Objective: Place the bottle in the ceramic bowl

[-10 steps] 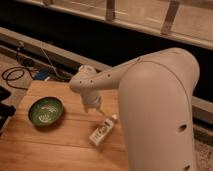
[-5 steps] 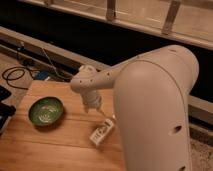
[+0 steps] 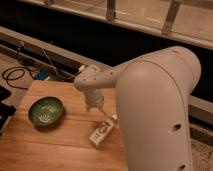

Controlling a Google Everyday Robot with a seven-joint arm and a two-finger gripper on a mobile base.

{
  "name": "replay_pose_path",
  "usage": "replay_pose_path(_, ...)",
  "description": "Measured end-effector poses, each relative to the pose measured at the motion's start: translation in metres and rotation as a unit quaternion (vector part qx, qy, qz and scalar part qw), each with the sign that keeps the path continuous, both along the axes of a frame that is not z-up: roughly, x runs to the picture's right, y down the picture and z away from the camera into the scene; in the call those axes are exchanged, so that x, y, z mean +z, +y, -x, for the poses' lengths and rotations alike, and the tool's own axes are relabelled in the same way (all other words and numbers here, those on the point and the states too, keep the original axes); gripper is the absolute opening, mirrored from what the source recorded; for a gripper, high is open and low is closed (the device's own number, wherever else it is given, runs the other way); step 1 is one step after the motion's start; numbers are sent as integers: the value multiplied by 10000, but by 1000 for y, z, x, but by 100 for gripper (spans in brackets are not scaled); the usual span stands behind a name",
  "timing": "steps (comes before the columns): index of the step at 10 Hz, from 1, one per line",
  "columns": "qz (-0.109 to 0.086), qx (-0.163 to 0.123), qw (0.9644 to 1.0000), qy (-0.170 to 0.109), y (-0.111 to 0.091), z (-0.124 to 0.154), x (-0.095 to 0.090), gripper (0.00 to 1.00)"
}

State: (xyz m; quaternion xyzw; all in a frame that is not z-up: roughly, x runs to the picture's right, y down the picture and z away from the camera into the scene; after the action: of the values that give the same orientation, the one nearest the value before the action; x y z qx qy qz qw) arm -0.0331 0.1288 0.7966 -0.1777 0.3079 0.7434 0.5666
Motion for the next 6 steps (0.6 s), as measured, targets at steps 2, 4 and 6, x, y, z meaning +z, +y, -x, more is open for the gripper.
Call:
replay_pose_path(2,45,264,9996,-9,0,-25,8,65)
replay_pose_path(4,45,496,9988,23,4,-48,7,65)
replay_pose_path(6,102,667,9977,60,13,-67,7,65)
